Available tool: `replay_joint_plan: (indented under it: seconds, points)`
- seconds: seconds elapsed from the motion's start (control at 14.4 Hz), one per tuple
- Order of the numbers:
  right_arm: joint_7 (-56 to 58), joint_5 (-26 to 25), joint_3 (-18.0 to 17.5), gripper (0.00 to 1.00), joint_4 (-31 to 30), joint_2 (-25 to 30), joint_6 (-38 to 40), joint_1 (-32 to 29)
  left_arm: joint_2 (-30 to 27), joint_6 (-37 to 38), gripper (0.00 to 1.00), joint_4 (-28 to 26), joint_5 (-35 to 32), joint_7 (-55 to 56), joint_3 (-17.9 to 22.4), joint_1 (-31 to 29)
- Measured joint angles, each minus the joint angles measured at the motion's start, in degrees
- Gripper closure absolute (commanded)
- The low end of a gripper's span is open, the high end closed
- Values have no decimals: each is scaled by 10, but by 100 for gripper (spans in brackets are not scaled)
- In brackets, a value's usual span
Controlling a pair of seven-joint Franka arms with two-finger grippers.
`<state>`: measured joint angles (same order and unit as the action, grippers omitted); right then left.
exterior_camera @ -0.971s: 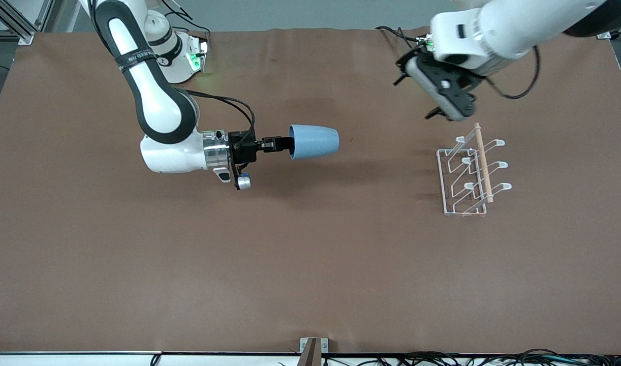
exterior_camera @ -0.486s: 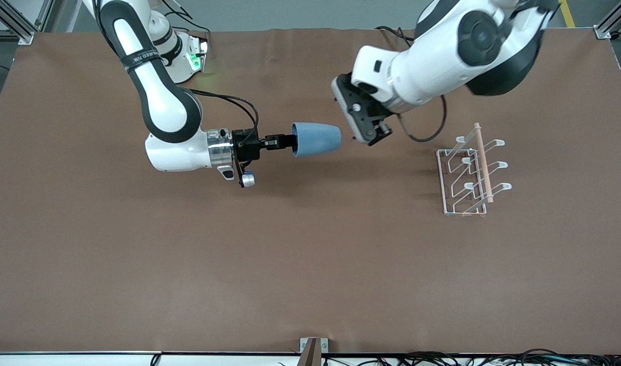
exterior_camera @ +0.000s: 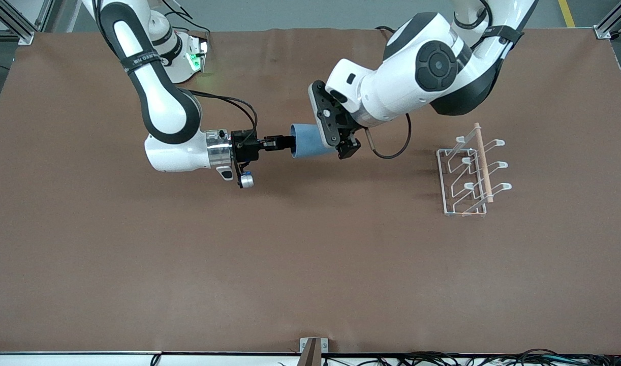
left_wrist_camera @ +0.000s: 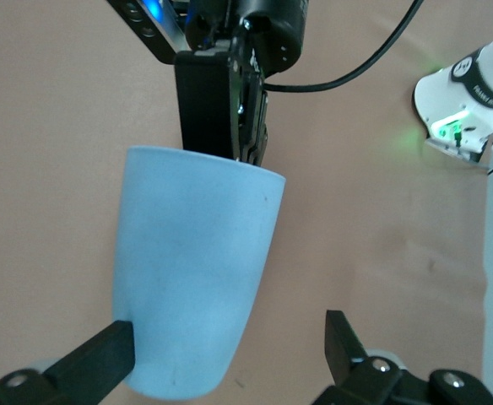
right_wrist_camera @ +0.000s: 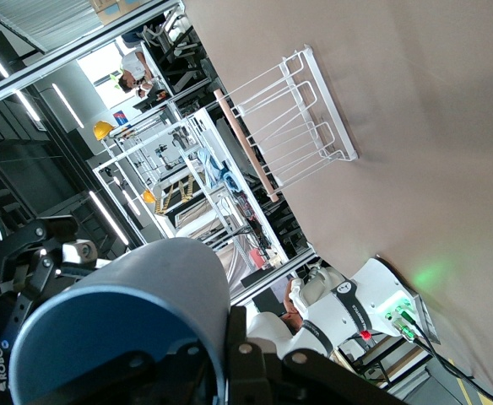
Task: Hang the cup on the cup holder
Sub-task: 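Grasp the cup's base with the left gripper beside the right gripper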
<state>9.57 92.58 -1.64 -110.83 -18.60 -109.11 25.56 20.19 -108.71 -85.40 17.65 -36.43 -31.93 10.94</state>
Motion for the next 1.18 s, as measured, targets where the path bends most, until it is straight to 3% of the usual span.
replay_joint_plan:
  seconds: [0.56,1.18]
  points:
    - [0,1,-1,99,0,0,-2,1,20,-44,0,0,-27,-67,-1,14]
    - [0,2,-1,99,0,0,-2,1,27,-57,0,1,-33,-70,0,17]
